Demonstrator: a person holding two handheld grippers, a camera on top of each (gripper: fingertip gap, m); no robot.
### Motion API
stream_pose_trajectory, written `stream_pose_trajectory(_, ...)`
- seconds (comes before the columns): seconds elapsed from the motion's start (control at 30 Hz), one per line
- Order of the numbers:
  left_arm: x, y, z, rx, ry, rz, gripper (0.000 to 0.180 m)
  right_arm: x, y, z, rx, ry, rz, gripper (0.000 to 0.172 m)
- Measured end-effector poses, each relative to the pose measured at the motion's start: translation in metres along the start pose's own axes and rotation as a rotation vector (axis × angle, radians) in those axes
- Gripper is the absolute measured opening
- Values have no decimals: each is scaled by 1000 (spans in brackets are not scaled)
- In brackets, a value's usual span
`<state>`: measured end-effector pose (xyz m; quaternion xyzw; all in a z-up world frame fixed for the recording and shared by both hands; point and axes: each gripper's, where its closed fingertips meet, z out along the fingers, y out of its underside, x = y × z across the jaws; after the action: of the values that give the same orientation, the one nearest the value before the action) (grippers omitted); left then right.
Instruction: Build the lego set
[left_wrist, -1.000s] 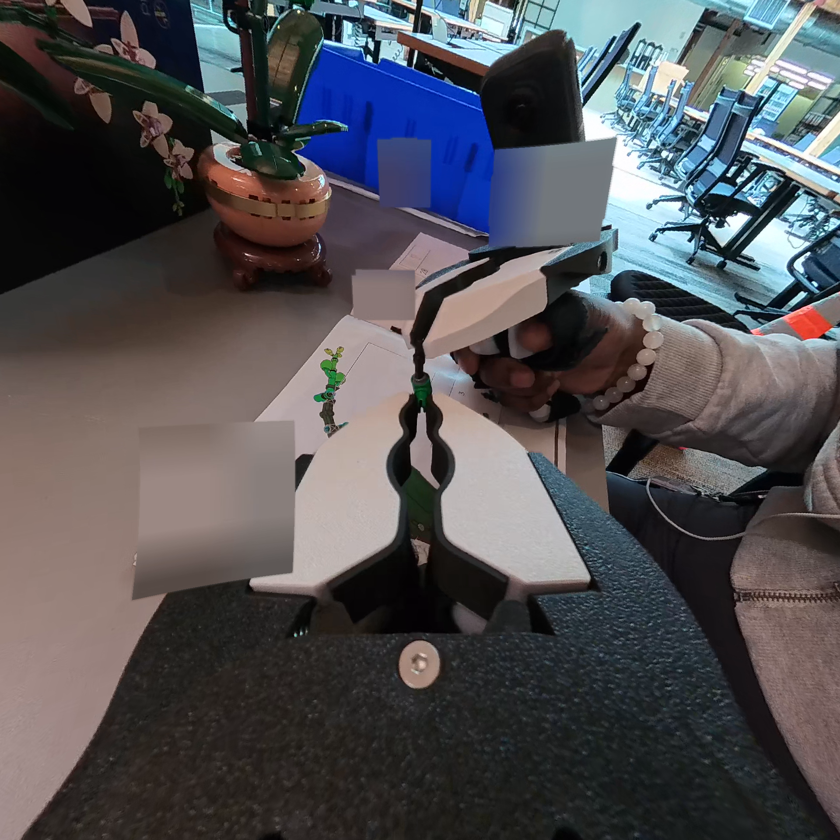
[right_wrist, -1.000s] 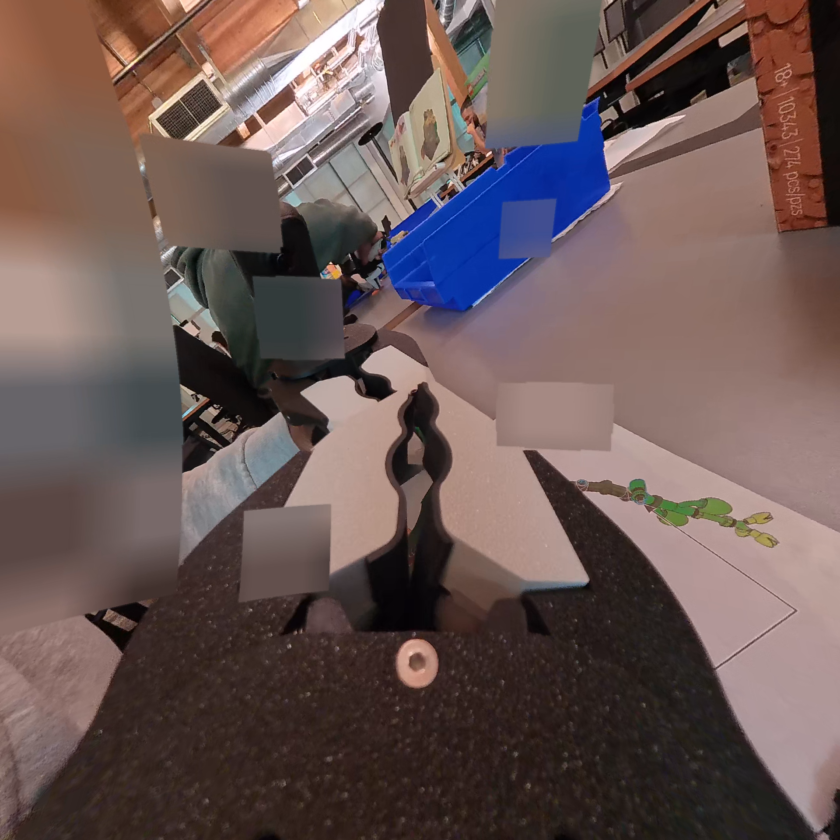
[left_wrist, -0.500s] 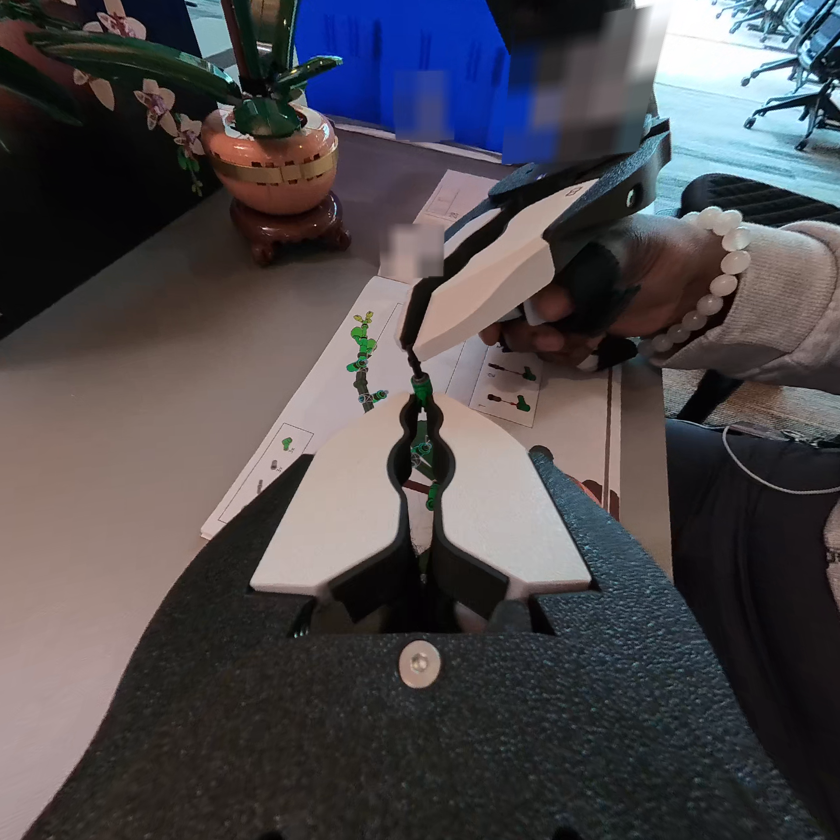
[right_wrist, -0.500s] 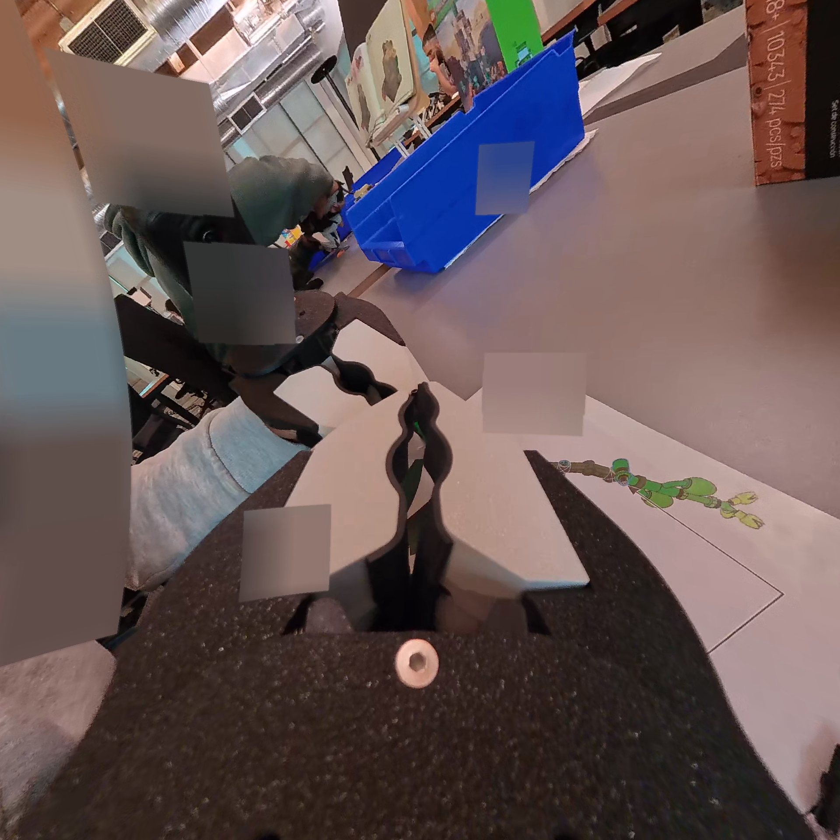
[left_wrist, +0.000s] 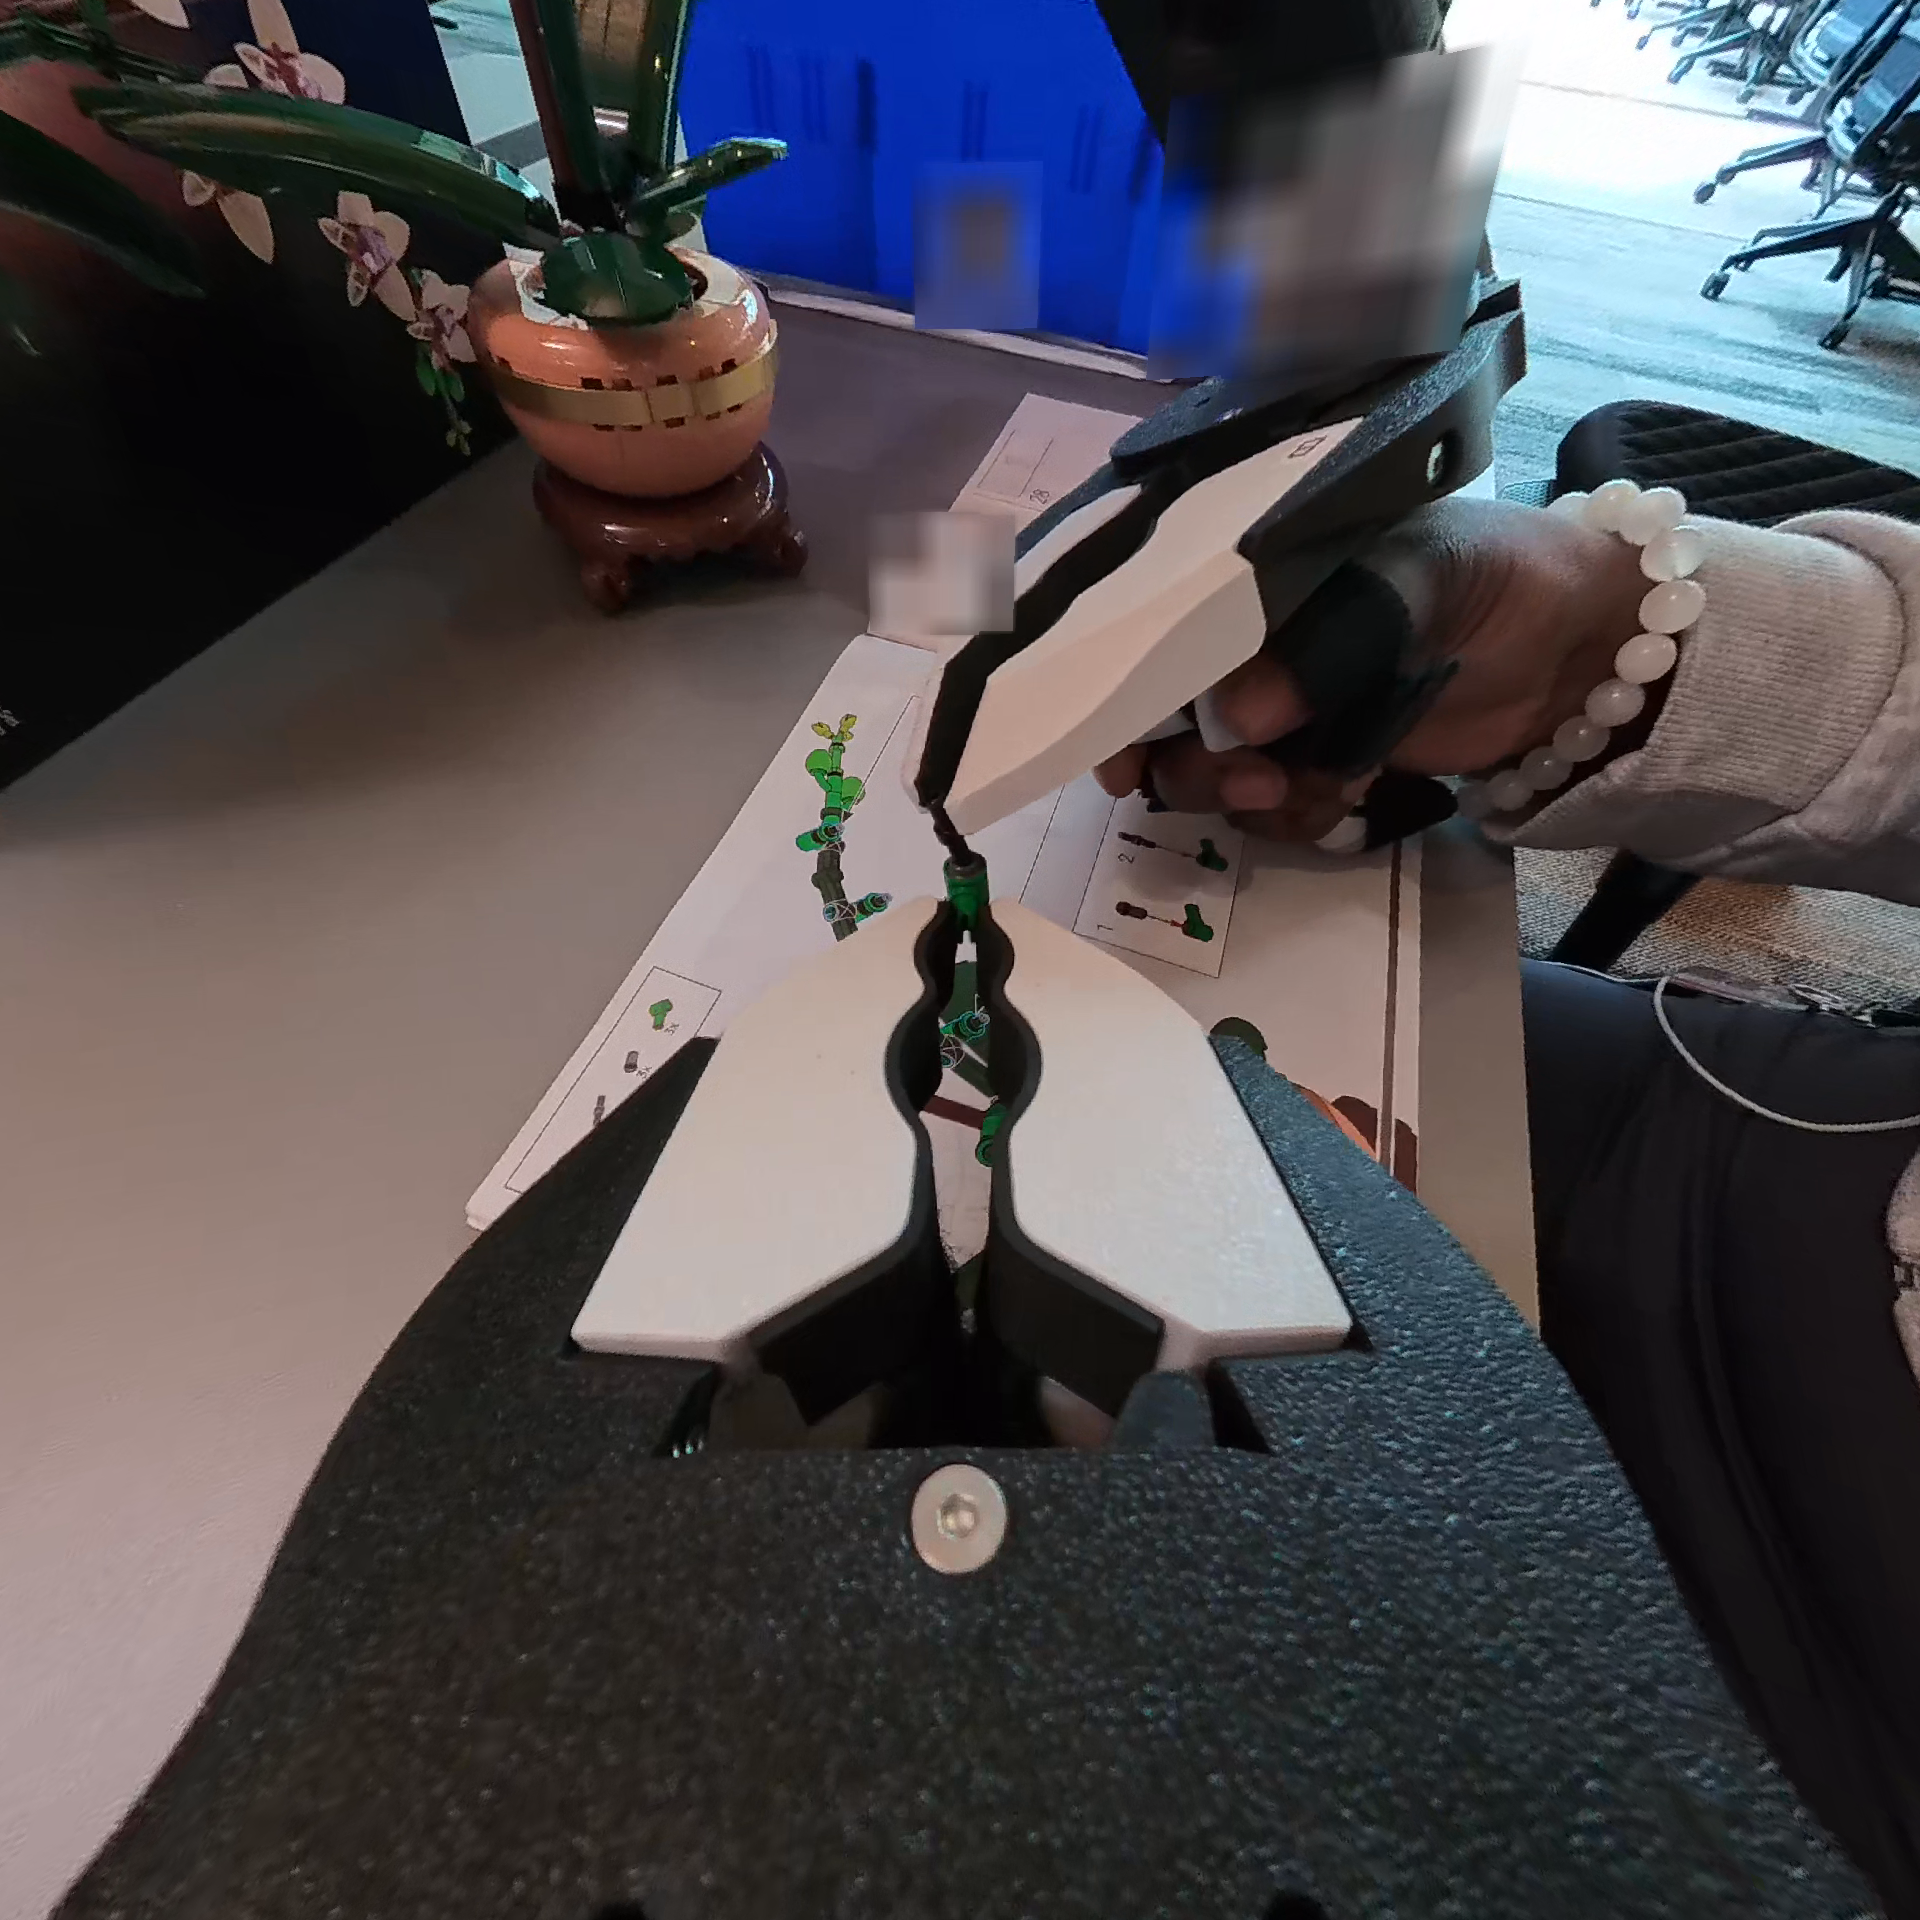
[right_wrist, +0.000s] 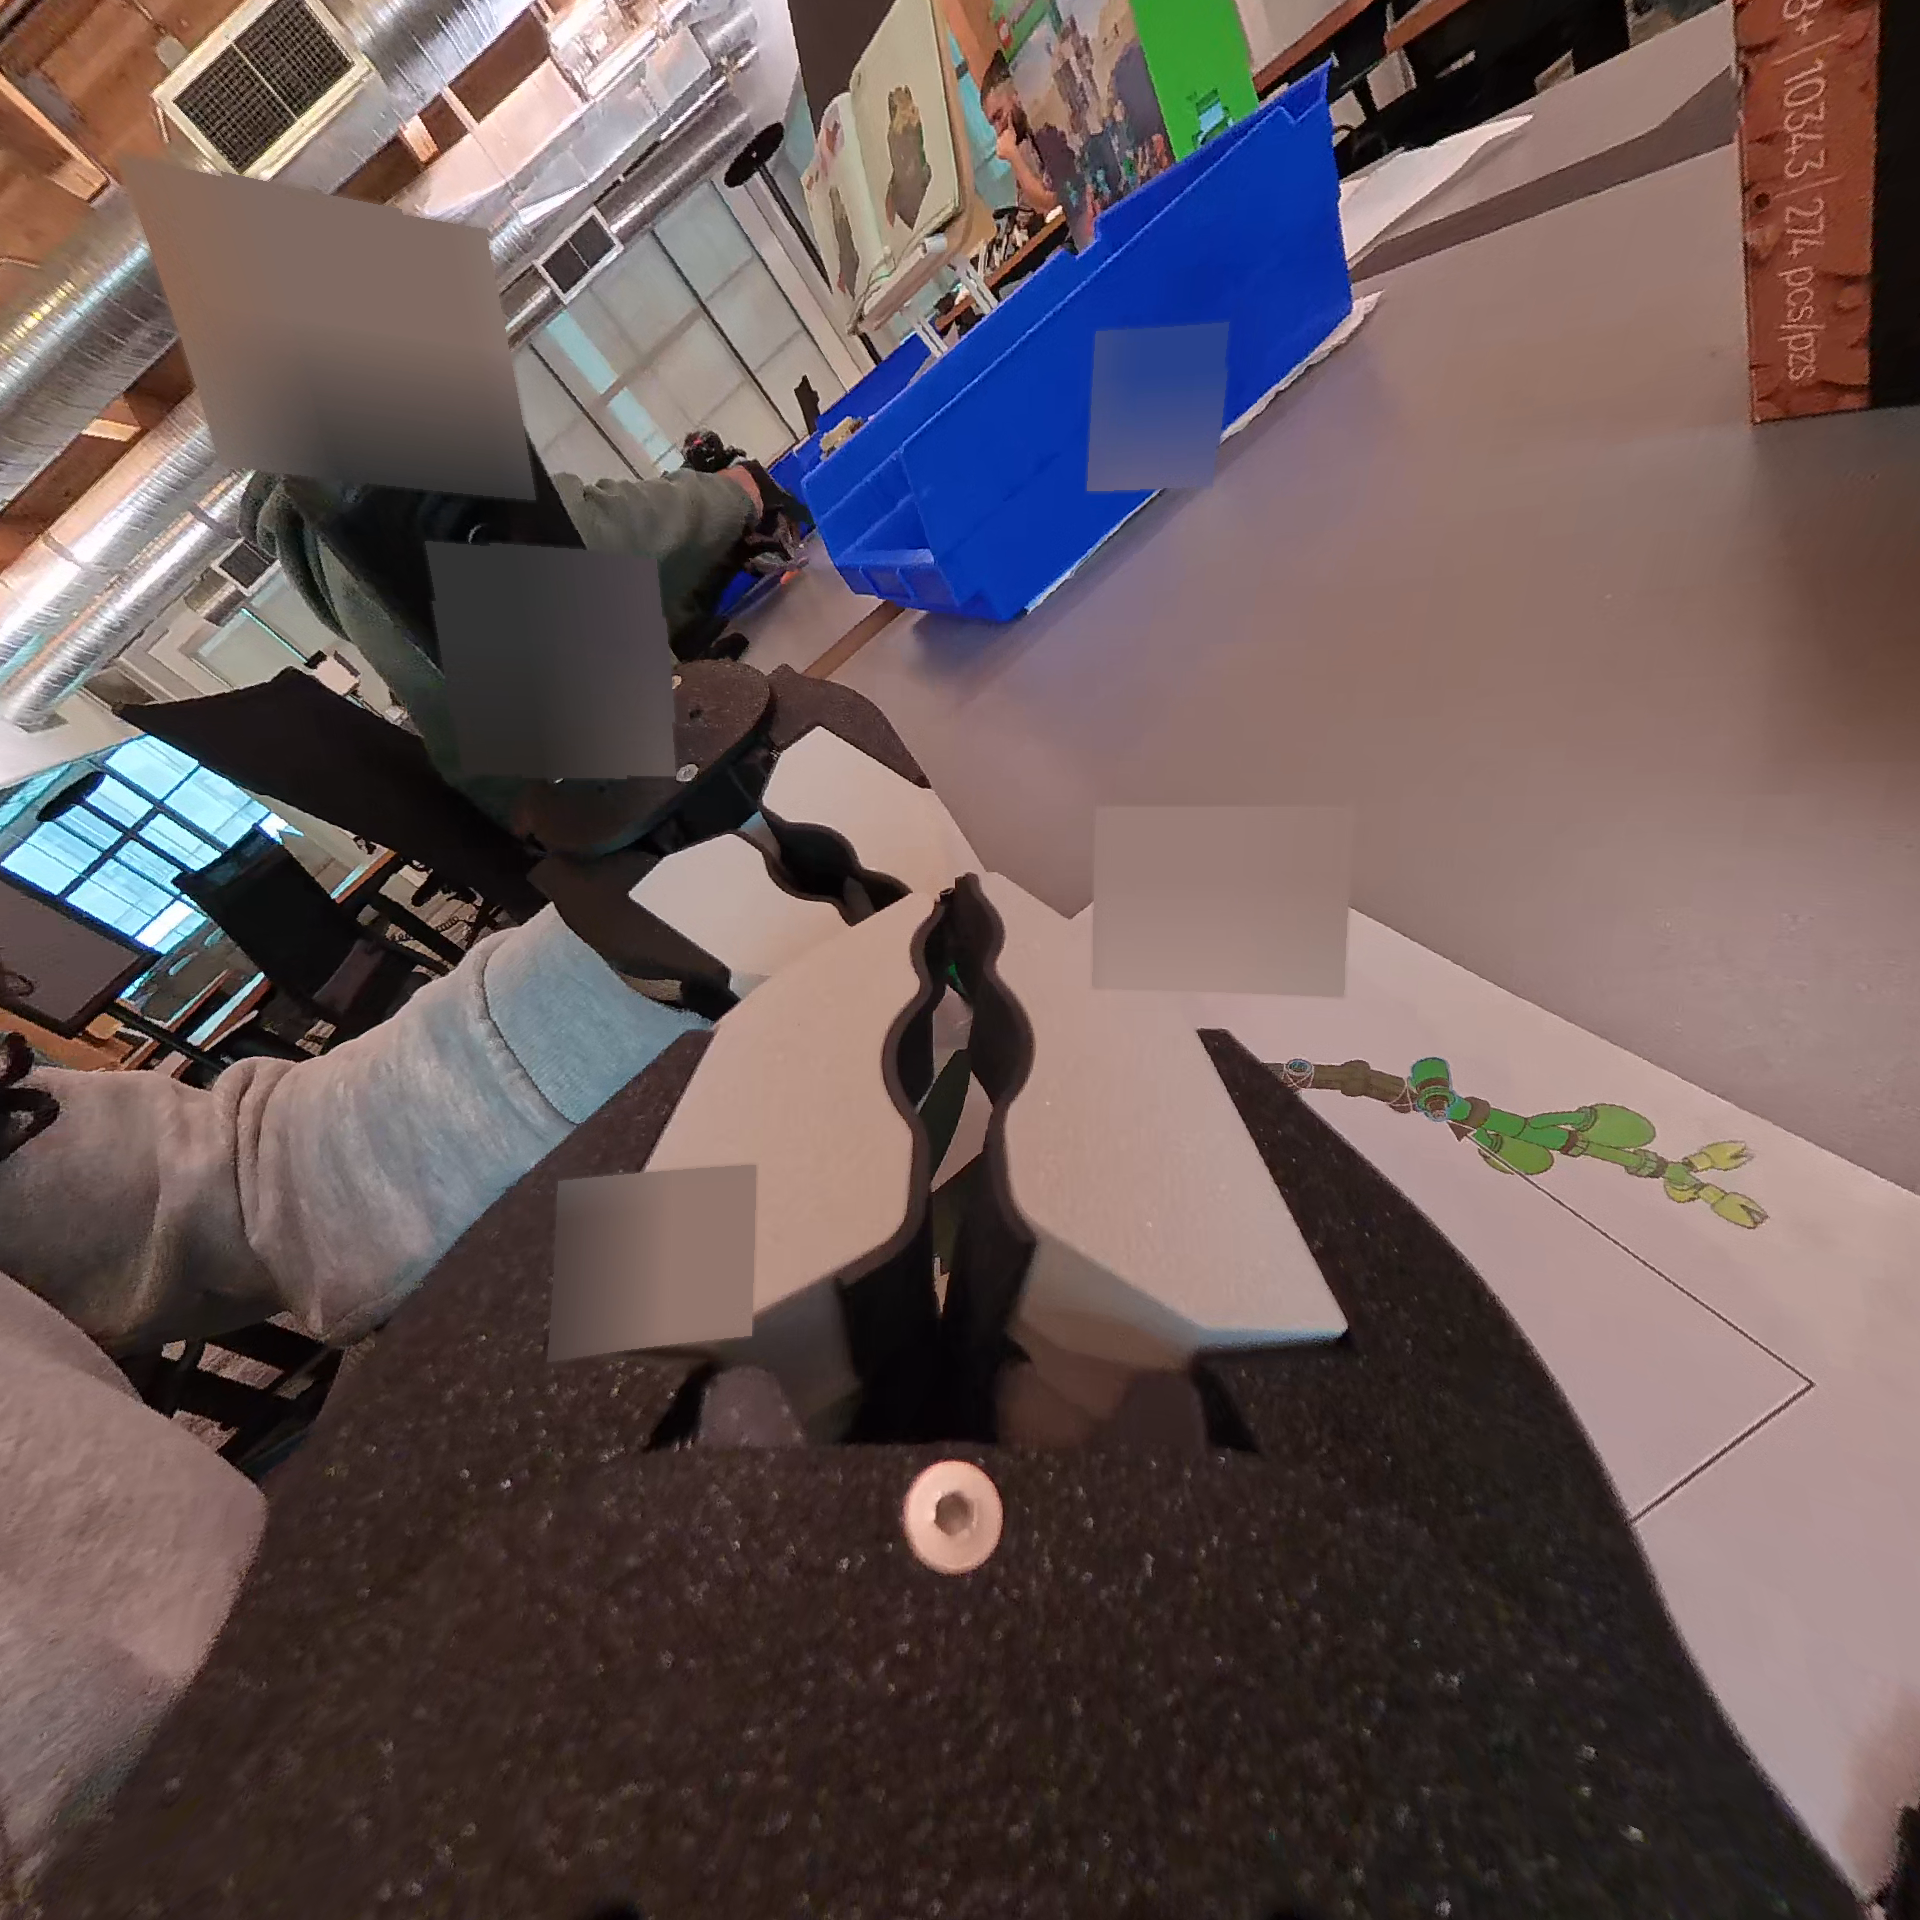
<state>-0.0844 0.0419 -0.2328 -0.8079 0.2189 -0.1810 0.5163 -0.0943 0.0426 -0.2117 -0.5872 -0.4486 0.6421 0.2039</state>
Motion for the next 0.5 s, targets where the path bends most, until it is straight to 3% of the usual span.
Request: stream_pose_trajectory(0.5,2,-4,0,28,41,-75,2,-3,-2,0,13,-4,-21,0)
